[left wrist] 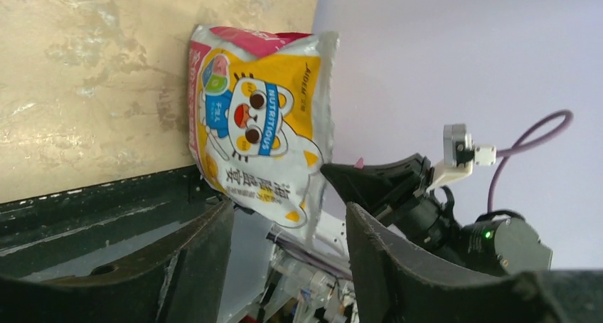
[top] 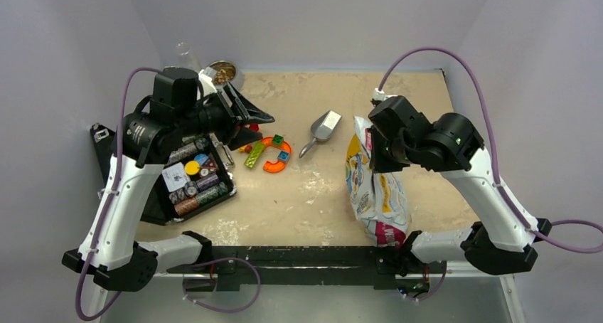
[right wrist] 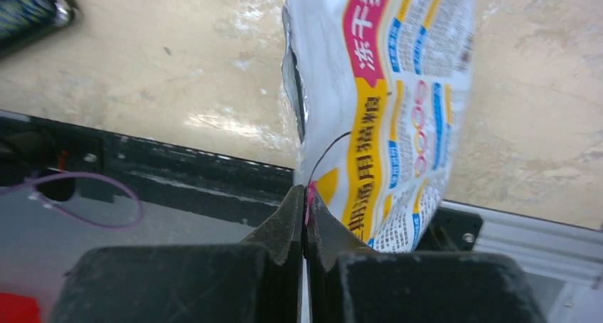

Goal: Serve the pet food

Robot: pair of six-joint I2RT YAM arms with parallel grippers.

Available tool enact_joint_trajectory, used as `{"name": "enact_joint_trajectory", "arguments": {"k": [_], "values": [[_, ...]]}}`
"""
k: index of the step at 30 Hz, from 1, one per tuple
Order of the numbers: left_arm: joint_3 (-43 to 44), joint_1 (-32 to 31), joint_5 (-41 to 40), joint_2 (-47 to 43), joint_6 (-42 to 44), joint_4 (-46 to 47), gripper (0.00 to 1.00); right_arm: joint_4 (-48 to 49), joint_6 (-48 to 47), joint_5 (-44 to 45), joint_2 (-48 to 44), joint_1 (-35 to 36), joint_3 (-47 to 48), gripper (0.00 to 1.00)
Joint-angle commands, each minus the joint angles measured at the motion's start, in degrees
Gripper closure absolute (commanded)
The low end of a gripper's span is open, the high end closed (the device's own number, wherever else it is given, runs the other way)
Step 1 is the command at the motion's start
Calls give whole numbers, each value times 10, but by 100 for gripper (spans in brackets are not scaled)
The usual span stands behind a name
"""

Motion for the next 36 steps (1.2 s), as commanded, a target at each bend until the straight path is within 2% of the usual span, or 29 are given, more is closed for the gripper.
{"name": "enact_joint_trajectory", "arguments": {"k": [1,4,7,9,10,12,15,16,17,18,19,20,21,27,34,36], "values": [[31,-12,74,-4,83,7,37,166,112,-42,-22,5,55,100],[60,-36,43,-3,152,-73,37,248,181,-86,3,5,23,100],[61,-73,-5,-6,195,-104,37,308,229,-143,44,5,5,100],[10,-99,-46,-16,206,-76,37,247,205,-118,91,1,65,100],[-25,-112,-41,-19,198,-40,36,219,163,-89,103,1,111,100],[-67,-163,-55,-13,167,45,33,229,60,-91,95,3,131,100],[-54,-239,-103,26,124,107,26,117,36,-39,89,-32,170,100],[-30,-260,-123,48,114,102,24,87,40,-15,71,-43,165,94],[-2,-280,-142,68,111,96,24,74,43,5,47,-54,150,84],[26,-302,-169,88,108,92,24,73,43,22,19,-63,126,69],[43,-326,-187,105,106,103,21,75,46,43,-12,-68,103,47],[56,-339,-194,122,101,115,15,81,48,62,-41,-73,77,32],[68,-346,-195,142,85,119,11,87,50,81,-67,-78,55,28],[127,-380,-191,245,44,139,4,26,114,167,-135,-94,39,21],[235,-392,-264,344,20,68,4,35,88,126,-232,-94,-24,18],[271,-394,-292,372,-2,18,6,28,85,117,-249,-95,-37,17]]}}
